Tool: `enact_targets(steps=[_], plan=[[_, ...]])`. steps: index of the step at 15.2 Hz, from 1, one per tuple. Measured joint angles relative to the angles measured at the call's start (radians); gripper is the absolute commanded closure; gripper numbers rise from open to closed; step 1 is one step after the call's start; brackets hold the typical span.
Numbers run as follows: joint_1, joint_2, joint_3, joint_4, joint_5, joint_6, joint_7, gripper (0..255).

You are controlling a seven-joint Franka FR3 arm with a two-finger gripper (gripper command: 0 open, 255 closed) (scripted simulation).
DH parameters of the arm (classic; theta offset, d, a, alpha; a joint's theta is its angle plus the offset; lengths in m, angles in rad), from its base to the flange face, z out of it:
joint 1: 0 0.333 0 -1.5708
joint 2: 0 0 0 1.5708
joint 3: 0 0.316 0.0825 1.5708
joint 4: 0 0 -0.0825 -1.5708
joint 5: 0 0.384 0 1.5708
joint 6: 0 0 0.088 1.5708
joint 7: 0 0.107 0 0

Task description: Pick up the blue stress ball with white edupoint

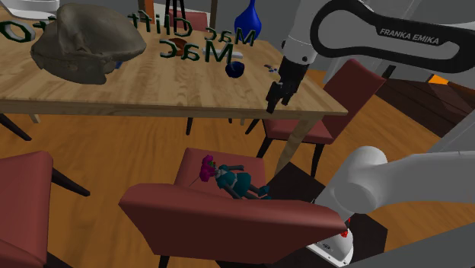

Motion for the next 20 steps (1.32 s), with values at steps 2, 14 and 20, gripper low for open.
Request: enact_targets(steps=[2,14,20], plan=[[-0.002,0.024,-0.003,0.02,0.004,0.001,0.002,0],[-0.04,0.529,-0.108,0.539,0.116,-0.081,0.023,0],[-0.071,0.807,-0.164,0.884,0.213,-0.195,0.034,0]])
